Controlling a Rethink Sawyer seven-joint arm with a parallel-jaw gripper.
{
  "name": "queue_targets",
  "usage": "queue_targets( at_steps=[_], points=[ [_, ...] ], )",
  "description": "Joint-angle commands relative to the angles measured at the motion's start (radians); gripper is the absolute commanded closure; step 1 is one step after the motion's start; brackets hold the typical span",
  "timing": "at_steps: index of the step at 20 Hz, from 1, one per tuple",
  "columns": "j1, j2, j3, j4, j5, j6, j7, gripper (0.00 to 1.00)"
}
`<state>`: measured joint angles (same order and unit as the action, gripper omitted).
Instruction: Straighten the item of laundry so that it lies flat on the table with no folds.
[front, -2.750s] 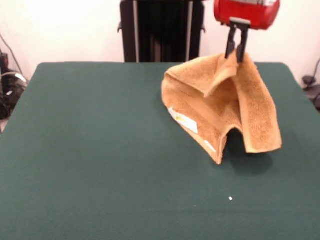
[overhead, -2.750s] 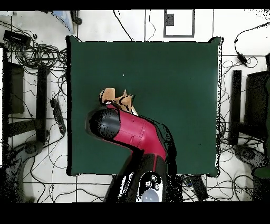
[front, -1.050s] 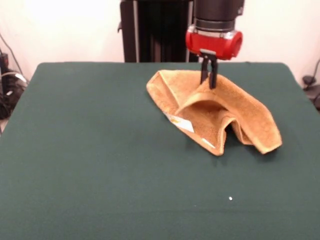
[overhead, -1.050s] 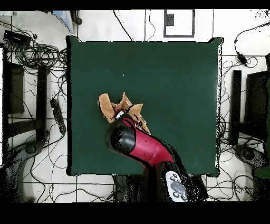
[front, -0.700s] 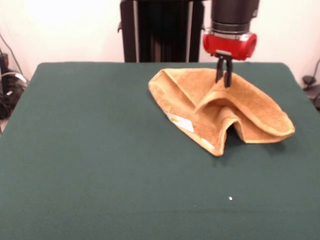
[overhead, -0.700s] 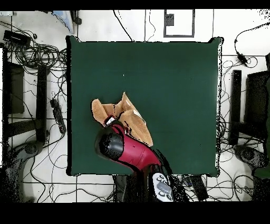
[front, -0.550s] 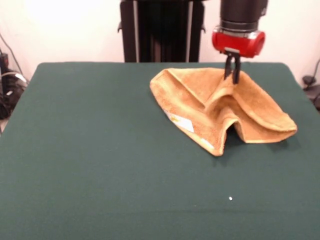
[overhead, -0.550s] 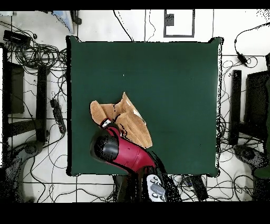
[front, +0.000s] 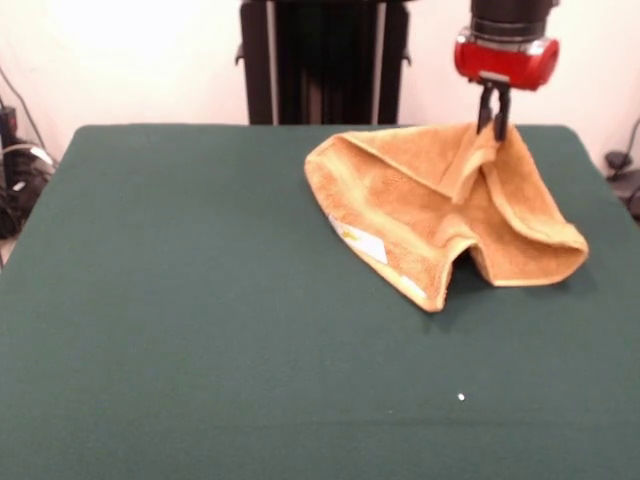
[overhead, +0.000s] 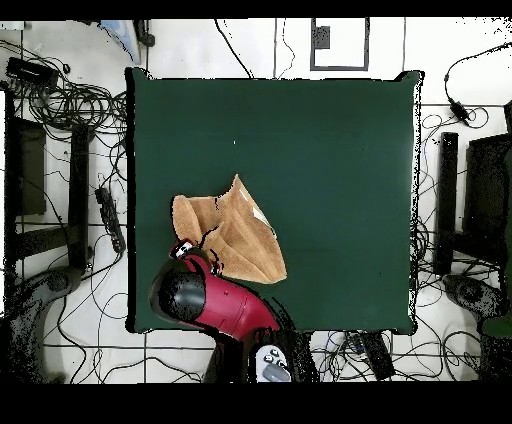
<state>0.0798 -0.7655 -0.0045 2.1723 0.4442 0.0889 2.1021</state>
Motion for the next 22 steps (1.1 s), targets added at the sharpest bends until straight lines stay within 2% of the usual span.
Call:
queue_targets(
  at_steps=[1, 11, 19, 20, 22],
  points=[
    [0.009, -0.069, 0.033, 0.137, 0.069, 0.151, 0.267, 1.00],
    [-0.050, -0.139, 0.107, 0.249, 0.070, 0.107, 0.242, 1.00],
    [-0.046, -0.140, 0.103, 0.269, 0.047, 0.054, 0.241, 1.00],
    [-0.027, -0.135, 0.079, 0.261, 0.041, 0.045, 0.242, 0.00],
    [-0.020, -0.129, 0.066, 0.250, 0.027, 0.059, 0.222, 0.00]
  ],
)
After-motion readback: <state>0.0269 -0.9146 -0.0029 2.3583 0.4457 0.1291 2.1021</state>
